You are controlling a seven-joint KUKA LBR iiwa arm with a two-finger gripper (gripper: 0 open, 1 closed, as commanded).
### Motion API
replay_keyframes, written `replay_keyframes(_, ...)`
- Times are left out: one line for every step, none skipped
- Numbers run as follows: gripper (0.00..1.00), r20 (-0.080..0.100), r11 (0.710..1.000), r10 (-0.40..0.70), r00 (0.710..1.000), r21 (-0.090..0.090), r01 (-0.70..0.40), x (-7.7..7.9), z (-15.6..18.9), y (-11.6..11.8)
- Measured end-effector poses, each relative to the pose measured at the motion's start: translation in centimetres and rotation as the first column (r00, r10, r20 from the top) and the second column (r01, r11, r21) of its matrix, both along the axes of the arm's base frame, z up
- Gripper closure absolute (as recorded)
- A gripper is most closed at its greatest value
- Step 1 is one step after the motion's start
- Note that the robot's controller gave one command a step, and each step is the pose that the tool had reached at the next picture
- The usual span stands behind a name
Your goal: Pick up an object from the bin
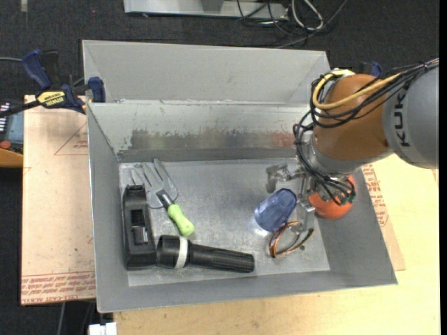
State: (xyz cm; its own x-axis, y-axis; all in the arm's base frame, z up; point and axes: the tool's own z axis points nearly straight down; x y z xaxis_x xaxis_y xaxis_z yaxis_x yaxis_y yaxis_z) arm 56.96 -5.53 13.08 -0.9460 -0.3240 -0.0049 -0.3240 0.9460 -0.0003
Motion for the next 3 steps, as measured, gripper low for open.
replay_keyframes(0.00, 0.000, 0.994, 0.109, 0.994, -0.001, -0.109, 2.0, -3.1, -3.3)
replay_keyframes(0.00, 0.003, 0.993, 0.121, 0.993, 0.001, -0.121, 3.0, -6.1, -1.6)
replay_keyframes(1.00, 0.006, 0.936, 0.351, 0.936, -0.004, -0.351, -1.9, -6.0, 1.4)
